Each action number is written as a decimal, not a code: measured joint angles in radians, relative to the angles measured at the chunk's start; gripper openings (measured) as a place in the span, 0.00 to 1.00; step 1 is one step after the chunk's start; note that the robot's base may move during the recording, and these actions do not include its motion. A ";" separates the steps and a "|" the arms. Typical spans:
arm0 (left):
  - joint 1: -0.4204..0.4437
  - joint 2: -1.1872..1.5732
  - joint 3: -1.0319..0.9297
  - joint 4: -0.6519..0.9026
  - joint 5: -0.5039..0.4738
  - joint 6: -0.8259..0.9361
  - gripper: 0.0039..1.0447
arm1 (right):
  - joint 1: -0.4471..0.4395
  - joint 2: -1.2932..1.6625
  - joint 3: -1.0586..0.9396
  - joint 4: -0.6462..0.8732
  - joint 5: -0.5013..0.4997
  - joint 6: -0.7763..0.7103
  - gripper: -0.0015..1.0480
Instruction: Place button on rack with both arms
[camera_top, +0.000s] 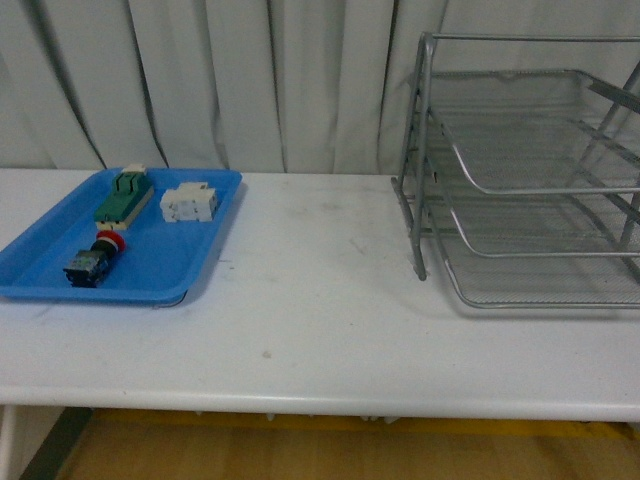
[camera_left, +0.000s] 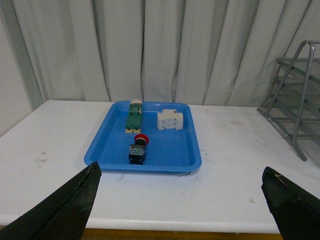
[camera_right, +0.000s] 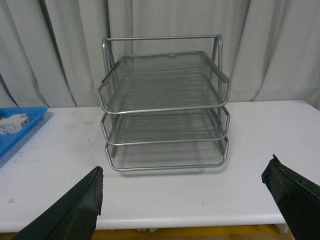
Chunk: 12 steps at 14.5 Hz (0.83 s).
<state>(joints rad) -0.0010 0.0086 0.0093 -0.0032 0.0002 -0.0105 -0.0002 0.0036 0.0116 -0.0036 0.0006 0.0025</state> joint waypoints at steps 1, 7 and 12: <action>0.000 0.000 0.000 0.000 0.000 0.000 0.94 | 0.000 0.000 0.000 0.000 0.000 0.000 0.94; 0.000 0.000 0.000 0.000 0.000 0.000 0.94 | 0.000 0.000 0.000 0.000 0.000 0.000 0.94; 0.000 0.000 0.000 0.000 0.000 0.000 0.94 | 0.000 0.000 0.000 0.000 0.000 0.000 0.94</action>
<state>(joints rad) -0.0010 0.0086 0.0093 -0.0032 0.0002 -0.0105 -0.0002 0.0036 0.0116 -0.0032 0.0006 0.0025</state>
